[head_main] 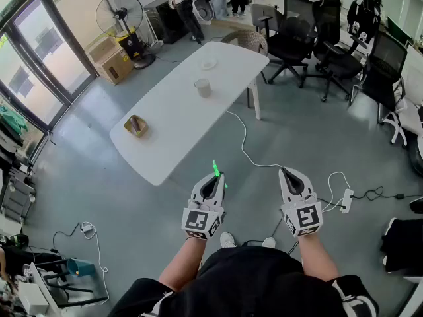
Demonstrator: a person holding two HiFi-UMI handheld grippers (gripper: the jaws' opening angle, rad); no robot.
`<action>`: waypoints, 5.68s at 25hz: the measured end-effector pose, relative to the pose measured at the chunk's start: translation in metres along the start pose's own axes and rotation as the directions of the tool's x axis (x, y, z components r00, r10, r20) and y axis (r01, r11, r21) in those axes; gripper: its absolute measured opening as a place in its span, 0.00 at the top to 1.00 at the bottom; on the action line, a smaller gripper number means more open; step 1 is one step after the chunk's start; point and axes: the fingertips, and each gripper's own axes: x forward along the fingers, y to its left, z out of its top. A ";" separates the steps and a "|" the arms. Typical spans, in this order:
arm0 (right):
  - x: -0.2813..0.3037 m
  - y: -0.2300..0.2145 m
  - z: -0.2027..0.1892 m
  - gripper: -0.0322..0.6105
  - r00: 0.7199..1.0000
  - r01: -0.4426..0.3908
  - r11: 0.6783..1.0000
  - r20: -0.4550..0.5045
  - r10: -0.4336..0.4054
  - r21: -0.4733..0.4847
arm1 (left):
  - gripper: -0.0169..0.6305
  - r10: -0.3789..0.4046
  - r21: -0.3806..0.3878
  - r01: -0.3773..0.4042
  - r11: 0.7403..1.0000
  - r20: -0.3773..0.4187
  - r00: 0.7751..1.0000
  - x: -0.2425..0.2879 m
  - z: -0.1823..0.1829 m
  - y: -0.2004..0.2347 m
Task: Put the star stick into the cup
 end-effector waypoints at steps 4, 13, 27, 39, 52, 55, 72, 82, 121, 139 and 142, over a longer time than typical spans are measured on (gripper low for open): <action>0.006 0.008 -0.002 0.95 1.000 -0.011 1.000 -0.005 0.011 0.011 | 0.95 -0.010 0.006 0.010 1.000 -0.008 1.000 -0.002 -0.002 0.007; 0.024 0.034 0.007 0.94 0.998 -0.011 0.996 0.069 0.004 0.090 | 0.95 -0.015 0.002 0.015 1.000 -0.013 1.000 -0.016 -0.006 0.041; 0.054 0.054 -0.002 0.94 0.998 0.039 0.989 0.034 -0.044 0.141 | 0.95 -0.031 -0.010 0.031 0.999 -0.007 1.000 -0.020 -0.012 0.092; 0.139 0.002 -0.003 0.94 0.999 -0.019 0.994 0.051 0.014 0.105 | 0.95 0.015 -0.026 -0.014 1.000 0.011 1.000 0.068 -0.012 0.124; 0.219 -0.102 0.009 0.94 0.992 -0.109 0.993 0.065 0.106 0.052 | 0.95 0.101 -0.017 -0.102 0.995 -0.007 0.995 0.188 -0.003 0.129; 0.230 -0.116 0.006 0.94 0.991 -0.126 0.990 0.058 0.122 0.062 | 0.95 0.108 -0.012 -0.108 0.994 -0.007 0.994 0.205 0.000 0.124; 0.294 -0.158 -0.020 0.94 0.992 -0.127 0.990 0.013 0.127 0.066 | 0.95 0.134 -0.026 -0.134 0.991 -0.012 0.991 0.271 -0.011 0.165; 0.419 -0.148 -0.005 0.94 0.986 -0.163 0.986 0.035 0.162 0.035 | 0.95 0.102 -0.046 -0.102 0.994 0.000 0.995 0.330 -0.006 0.241; 0.698 -0.139 -0.042 0.94 0.927 -0.371 0.928 -0.048 0.372 0.031 | 0.95 0.346 -0.299 -0.294 0.908 0.138 0.928 0.435 0.000 0.502; 0.716 -0.142 -0.073 0.94 0.884 -0.449 0.894 -0.151 0.442 -0.013 | 0.95 0.461 -0.618 -0.310 0.722 0.095 0.883 0.432 -0.100 0.542; 0.714 -0.148 -0.086 0.94 0.886 -0.434 0.901 -0.188 0.424 -0.010 | 0.95 0.456 -0.608 -0.324 0.725 0.071 0.887 0.432 -0.113 0.545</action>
